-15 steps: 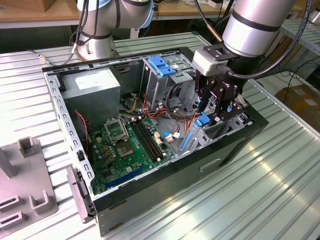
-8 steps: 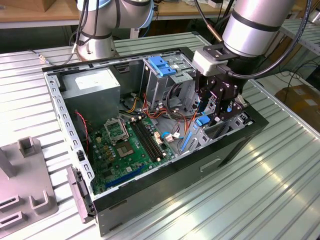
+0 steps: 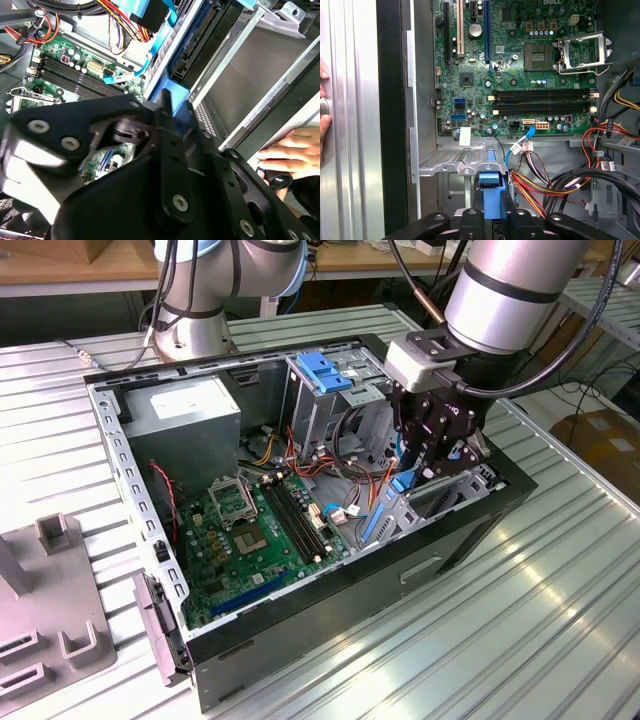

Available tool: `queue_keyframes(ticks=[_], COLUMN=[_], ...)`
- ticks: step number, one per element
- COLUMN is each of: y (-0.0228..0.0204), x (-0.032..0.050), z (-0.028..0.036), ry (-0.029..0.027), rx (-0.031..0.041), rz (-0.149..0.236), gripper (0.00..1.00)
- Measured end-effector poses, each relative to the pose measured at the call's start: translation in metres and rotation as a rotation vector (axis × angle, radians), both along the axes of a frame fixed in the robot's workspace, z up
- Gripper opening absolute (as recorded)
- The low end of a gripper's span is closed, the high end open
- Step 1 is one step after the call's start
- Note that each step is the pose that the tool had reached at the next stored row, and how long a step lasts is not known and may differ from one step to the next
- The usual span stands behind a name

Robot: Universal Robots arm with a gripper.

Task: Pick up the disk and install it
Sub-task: 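Insert the disk into the insertion slot, then insert the first disk wire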

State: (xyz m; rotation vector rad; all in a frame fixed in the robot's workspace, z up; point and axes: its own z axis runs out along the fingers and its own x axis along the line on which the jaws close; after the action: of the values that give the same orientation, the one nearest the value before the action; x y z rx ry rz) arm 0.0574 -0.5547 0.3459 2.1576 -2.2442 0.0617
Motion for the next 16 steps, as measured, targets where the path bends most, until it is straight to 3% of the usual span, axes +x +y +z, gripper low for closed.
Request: queue_keyframes(ticks=[3,4,16], y=[0.0000,0.0000,0.0000], x=[0.0000,0.0001,0.0028], z=[0.0000,-0.0001,0.0000], ry=[0.0000,0.0000,0.0000], rx=[0.0000,0.0001,0.0000], rz=[0.000,0.000,0.000], gripper=[0.12,0.11,0.11])
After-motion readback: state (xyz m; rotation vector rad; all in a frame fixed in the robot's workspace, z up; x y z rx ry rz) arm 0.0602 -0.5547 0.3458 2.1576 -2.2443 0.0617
